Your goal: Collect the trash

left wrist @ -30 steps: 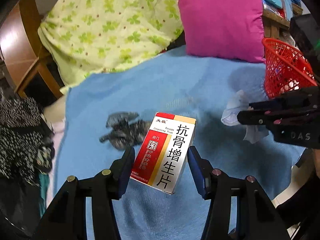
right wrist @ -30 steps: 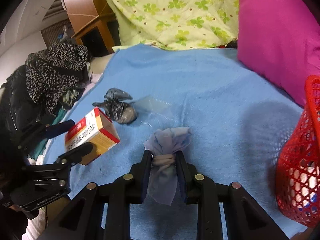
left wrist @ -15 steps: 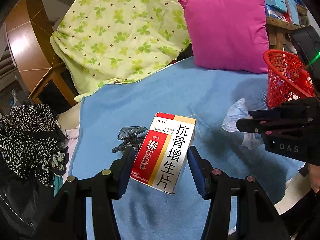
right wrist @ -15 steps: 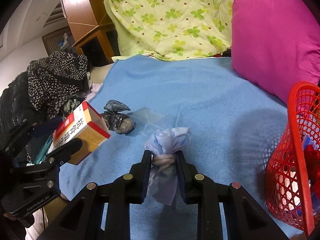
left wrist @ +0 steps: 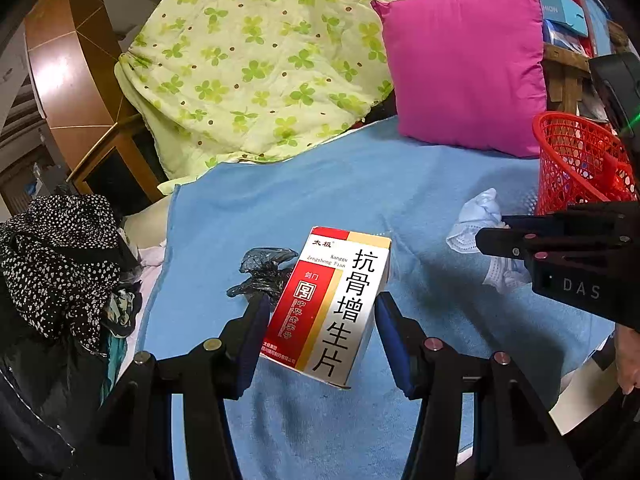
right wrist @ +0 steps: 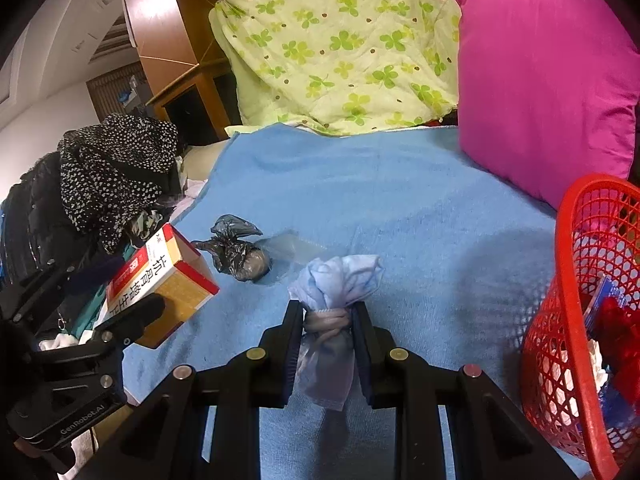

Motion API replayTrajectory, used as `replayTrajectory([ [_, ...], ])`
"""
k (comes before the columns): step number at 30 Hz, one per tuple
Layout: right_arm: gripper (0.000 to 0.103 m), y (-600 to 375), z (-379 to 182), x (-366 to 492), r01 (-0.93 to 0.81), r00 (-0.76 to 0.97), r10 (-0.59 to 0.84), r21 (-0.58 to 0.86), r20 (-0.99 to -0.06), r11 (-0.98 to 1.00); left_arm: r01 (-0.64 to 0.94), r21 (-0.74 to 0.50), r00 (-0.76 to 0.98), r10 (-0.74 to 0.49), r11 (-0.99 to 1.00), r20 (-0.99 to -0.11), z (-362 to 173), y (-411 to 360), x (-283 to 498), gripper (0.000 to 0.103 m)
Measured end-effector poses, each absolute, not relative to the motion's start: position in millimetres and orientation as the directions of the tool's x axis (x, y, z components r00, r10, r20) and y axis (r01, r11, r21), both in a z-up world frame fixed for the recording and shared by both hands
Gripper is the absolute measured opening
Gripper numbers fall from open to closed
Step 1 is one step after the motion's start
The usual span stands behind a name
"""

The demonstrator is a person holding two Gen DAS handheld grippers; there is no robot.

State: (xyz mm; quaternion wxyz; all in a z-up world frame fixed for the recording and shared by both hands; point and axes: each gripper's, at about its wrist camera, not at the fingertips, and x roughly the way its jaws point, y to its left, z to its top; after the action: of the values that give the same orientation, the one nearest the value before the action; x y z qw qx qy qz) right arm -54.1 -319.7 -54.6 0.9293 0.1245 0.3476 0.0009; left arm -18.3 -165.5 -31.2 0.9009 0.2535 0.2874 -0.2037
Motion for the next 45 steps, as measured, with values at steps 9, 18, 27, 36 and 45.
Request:
replayTrajectory([
  [9, 0.027, -320.6, -51.1, -58.6, 0.076, 0.773, 0.092, 0.235, -0.628, 0.969, 0.499, 0.347, 0.767, -0.219, 0.794, -0.603, -24.3, -166.3, -28.0, 0.056],
  [18, 0.027, -322.2, -41.6, -66.4, 0.057, 0.800, 0.101, 0.242, -0.591, 0.969, 0.497, 0.360, 0.783, -0.230, 0.790, -0.577, -11.9, -168.7, -39.7, 0.056],
  [27, 0.027, -330.1, -29.4, -76.3, 0.057, 0.836, 0.102, 0.269, -0.540, 0.961, 0.499, 0.373, 0.795, -0.242, 0.782, -0.557, 0.6, -175.2, -48.6, 0.056],
  [36, 0.027, -337.6, -16.9, -88.4, 0.050, 0.867, 0.103, 0.291, -0.488, 0.955, 0.508, 0.382, 0.805, -0.268, 0.772, -0.530, 14.4, -183.2, -58.6, 0.056],
  [45, 0.027, -347.2, -9.5, -97.9, 0.060, 0.884, 0.089, 0.302, -0.458, 0.951, 0.519, 0.395, 0.806, -0.282, 0.758, -0.520, 14.0, -193.7, -64.3, 0.056],
])
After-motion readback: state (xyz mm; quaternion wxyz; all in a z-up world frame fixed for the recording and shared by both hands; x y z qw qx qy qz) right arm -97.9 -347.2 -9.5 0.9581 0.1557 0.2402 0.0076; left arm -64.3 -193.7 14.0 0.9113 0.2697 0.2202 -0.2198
